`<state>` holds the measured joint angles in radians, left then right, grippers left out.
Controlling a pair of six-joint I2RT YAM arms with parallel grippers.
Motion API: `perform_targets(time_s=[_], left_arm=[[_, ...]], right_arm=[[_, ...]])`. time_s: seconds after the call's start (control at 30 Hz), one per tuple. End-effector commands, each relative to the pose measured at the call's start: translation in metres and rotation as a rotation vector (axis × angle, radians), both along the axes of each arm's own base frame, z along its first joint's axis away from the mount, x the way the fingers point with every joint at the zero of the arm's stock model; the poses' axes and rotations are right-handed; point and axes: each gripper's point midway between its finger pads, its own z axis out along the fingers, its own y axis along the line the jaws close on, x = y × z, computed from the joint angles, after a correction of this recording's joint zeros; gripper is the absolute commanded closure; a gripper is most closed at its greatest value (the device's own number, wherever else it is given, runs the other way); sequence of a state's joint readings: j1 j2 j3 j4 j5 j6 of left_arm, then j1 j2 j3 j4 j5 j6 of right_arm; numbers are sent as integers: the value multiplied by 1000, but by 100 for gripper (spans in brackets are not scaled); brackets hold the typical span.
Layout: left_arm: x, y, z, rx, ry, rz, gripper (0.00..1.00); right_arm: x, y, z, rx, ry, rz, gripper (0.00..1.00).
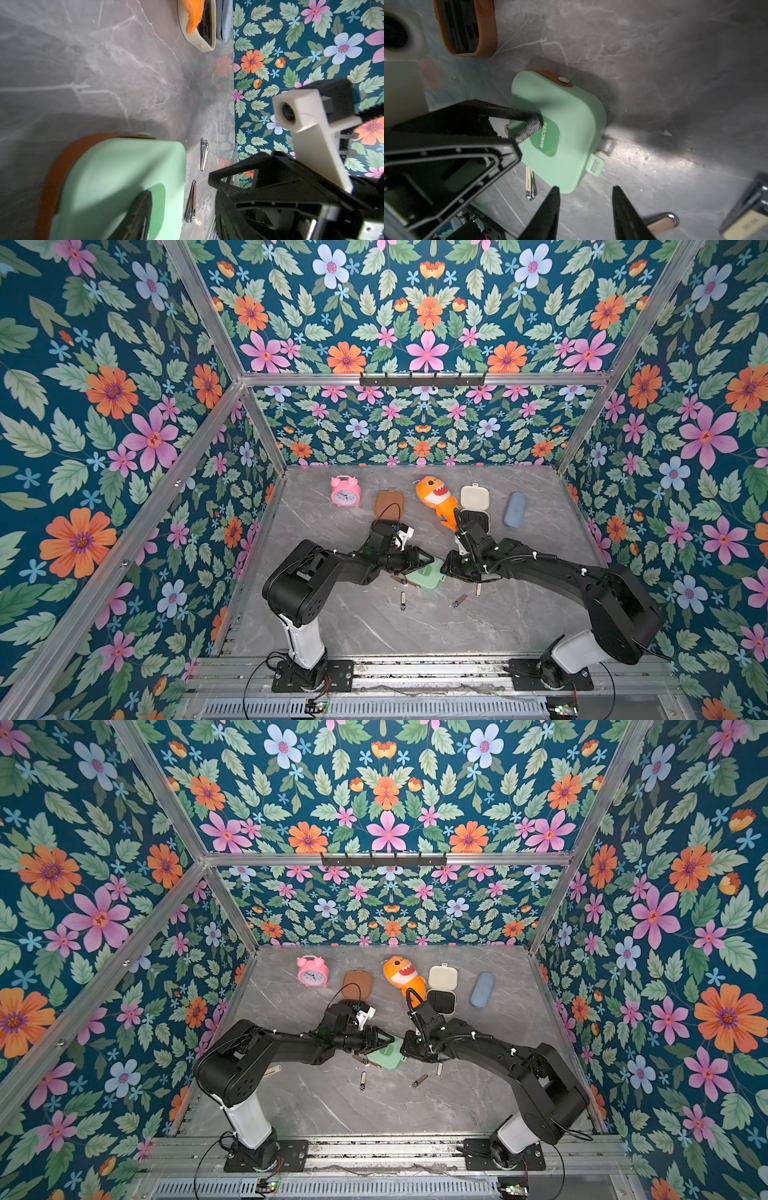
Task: Organize nail clipper sets
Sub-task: Close the storage box at the center of the board.
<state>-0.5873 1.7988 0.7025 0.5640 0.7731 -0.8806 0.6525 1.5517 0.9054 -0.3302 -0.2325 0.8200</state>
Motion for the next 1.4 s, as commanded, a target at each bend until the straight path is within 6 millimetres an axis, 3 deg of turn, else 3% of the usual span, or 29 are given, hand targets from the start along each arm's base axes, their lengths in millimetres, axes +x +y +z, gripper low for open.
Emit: perform_targets(time_s=[0.0,0.63,0.83,0.97,1.2,1.37], left_arm=[[-6,16,-29,118,71,48,47],[-2,14,-25,110,64,45,47],[7,12,2,127,5,38,46],[15,24,13,239,-41,46,46],[22,55,-12,517,-57,36,47],[24,58,-22,554,-62,21,45]], right_arm=[[7,12,0,47,5,-15,57],[-3,19,-21,32,55,-1,59],[-1,18,-23,19,50,-5,58],[0,17,-28,12,58,-6,58],[-1,17,-37,-7,75,-4,54],[0,18,-39,-7,76,-3,53]])
